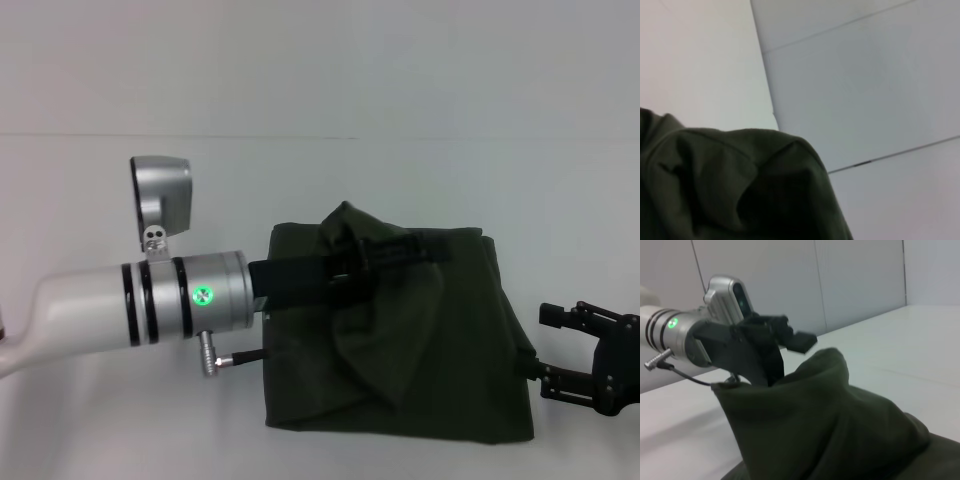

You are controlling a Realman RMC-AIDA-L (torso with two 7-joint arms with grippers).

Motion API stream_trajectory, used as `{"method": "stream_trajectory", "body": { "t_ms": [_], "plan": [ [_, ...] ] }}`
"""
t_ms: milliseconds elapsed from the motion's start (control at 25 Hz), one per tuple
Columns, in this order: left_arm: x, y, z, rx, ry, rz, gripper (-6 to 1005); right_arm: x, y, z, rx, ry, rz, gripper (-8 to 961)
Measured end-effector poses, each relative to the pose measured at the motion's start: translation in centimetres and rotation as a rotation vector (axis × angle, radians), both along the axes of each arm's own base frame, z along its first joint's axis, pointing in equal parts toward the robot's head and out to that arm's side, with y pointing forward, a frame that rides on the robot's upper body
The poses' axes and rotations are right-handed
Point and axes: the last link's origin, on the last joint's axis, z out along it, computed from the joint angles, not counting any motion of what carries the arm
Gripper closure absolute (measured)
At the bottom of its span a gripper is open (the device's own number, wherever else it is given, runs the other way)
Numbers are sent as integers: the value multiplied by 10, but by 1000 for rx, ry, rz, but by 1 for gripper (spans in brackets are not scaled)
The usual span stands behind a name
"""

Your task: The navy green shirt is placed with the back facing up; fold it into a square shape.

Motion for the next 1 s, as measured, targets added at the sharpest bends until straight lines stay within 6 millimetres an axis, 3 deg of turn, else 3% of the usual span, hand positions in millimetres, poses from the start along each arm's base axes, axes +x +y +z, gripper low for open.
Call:
{"method": "stream_trajectory", "body": {
  "t_ms": [80,440,760,1000],
  "plan": [
    [9,1,-3,-13,-5,-28,222,2,-2,1,7,-2,-8,112],
    [38,11,-15,-34,56,-131,65,12,-12,5,25,6,-48,113],
    [20,15,8,20,65,-132,33,25,-27,20,69,10,-86,115],
    [-3,-2,50,131,61,-302,36,4,-26,26,62,92,30,116]
  ]
}}
